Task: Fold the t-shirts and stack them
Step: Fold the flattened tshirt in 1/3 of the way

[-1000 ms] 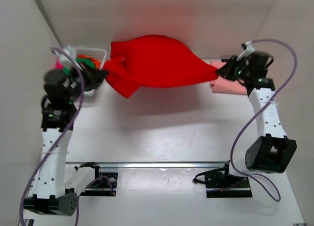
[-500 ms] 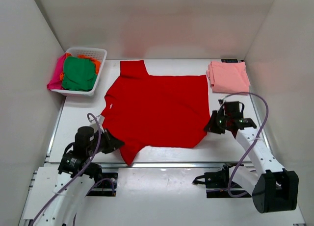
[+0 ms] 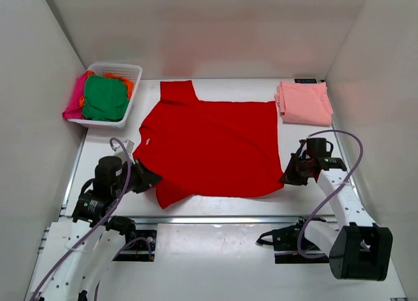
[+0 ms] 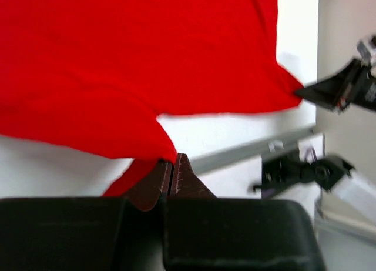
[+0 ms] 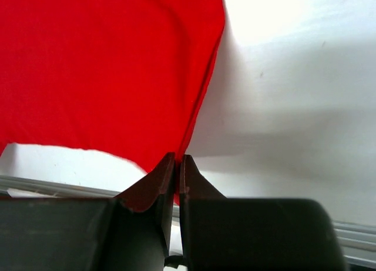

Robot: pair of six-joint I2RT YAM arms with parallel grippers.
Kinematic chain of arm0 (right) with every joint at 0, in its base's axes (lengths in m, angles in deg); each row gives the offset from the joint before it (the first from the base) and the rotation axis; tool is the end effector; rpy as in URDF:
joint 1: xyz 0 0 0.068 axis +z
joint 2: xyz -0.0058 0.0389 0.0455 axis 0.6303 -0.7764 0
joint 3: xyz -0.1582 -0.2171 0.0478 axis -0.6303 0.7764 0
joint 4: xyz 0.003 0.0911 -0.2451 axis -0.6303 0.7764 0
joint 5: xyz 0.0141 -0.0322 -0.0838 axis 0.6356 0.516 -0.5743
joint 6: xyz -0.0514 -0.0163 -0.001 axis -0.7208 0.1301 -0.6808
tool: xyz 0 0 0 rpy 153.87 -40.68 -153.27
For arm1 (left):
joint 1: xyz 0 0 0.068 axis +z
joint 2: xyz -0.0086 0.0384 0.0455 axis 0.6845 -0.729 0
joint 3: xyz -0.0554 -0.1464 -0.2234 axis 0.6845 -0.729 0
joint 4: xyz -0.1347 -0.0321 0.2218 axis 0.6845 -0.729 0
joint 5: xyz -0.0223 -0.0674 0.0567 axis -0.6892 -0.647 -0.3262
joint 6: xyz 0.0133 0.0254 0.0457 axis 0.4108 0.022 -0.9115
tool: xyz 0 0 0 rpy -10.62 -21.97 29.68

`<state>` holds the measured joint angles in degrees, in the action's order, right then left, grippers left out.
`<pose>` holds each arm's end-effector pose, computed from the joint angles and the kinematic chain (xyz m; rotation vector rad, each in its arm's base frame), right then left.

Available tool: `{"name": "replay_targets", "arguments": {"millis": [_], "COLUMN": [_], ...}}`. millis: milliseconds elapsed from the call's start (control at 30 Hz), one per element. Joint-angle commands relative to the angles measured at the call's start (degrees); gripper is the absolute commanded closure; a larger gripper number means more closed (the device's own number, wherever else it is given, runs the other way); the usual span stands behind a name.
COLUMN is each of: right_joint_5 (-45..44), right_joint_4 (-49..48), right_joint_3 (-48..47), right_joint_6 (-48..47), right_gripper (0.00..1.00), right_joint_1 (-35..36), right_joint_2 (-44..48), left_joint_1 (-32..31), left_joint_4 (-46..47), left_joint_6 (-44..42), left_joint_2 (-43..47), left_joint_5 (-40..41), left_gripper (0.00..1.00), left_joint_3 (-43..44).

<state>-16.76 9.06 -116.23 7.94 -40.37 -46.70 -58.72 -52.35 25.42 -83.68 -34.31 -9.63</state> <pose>0.1738 0.0064 0.2079 0.3916 2.6808 0.4940 0.0906 -0.0372 0.2716 -0.2681 2.2995 -0.8688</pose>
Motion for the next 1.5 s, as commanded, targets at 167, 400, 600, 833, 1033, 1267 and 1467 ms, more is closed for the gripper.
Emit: {"name": "replay_targets", "arguments": {"millis": [167, 400, 600, 833, 1033, 1267, 1467], "right_joint_5": [2.4, 2.3, 2.5, 2.6, 3.0, 4.0, 4.0], "right_joint_4": [-7.0, -9.3, -10.7, -12.1, -13.4, -15.5, -16.8], "right_joint_3": [-7.2, -12.1, -15.1, -18.4, -20.0, -21.1, -21.3], "right_joint_6": [-6.0, -8.4, -9.1, -8.5, -8.4, -8.0, -7.5], "right_gripper": [1.0, 1.0, 1.0, 1.0, 1.0, 1.0, 1.0], "right_joint_1": [-2.4, -3.8, -5.0, -5.0, -4.8, -4.5, -4.5], "right_joint_2": [-11.3, -20.1, -24.2, -28.7, -31.6, -34.5, -36.3], "left_joint_1": [2.3, 9.6, 11.1, 11.1, 11.7, 12.6, 13.3], "left_joint_4": [15.8, 23.6, 29.5, 34.2, 36.5, 39.5, 40.7], "left_joint_6": [-2.3, -6.0, -8.3, -9.8, -10.7, -12.0, -12.0], "left_joint_2": [-9.0, -18.2, -24.8, -33.3, -38.8, -42.2, -46.1], "left_joint_5": [9.8, 8.3, 8.1, 6.7, 6.7, 6.9, 7.1], "left_gripper": [1.0, 1.0, 1.0, 1.0, 1.0, 1.0, 1.0], "left_joint_3": [1.9, 3.1, 6.7, 9.6, 11.3, 11.6, 13.9]}}
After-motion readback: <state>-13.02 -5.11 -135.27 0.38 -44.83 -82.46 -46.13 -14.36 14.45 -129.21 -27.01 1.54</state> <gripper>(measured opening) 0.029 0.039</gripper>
